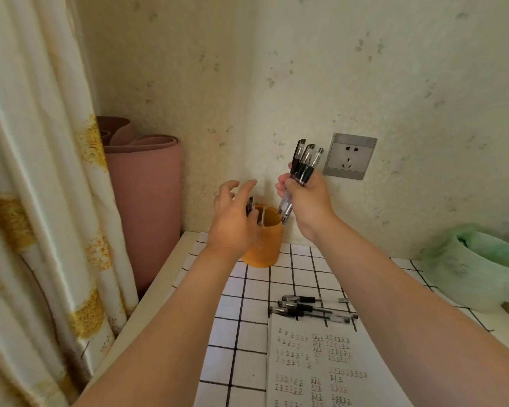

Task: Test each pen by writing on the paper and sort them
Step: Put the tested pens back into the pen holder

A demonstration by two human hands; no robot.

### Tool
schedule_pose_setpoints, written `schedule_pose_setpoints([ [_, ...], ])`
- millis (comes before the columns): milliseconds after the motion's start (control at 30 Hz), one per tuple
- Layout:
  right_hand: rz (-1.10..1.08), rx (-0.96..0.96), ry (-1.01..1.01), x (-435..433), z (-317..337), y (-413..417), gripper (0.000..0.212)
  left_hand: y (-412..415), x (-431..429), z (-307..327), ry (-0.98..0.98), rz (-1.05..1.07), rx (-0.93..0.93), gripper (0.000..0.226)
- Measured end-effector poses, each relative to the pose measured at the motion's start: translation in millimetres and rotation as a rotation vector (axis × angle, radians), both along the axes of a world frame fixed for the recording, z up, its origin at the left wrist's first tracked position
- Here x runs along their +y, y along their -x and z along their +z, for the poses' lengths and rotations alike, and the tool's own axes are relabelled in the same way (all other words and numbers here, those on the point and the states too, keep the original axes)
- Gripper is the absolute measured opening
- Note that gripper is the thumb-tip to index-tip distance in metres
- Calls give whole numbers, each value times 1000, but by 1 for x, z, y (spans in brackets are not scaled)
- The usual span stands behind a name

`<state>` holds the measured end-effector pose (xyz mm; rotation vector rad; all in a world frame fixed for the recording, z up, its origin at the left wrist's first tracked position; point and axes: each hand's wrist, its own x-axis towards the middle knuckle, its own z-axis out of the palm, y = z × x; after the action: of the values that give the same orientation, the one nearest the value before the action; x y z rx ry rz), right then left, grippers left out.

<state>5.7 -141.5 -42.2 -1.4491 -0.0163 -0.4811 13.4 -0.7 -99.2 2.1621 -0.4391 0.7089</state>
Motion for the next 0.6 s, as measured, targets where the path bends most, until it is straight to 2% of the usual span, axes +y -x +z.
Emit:
schedule_pose_setpoints([
  [100, -7, 27, -54, 11, -2, -18, 24, -8, 6, -7, -57, -43, 67, 54],
  [233, -88, 109, -8, 17, -21, -30, 19, -14, 15, -16, -121, -108, 152, 56],
  [367, -185, 150, 173, 16, -42, -31, 12, -15, 14, -16, -80, -135, 171, 58],
  [467, -202, 230, 289, 12, -54, -27, 27, -16, 10, -16, -67, -129, 165, 58],
  [600, -170, 251, 484, 8, -55, -22, 28, -16, 7, -17, -66, -113, 158, 58],
])
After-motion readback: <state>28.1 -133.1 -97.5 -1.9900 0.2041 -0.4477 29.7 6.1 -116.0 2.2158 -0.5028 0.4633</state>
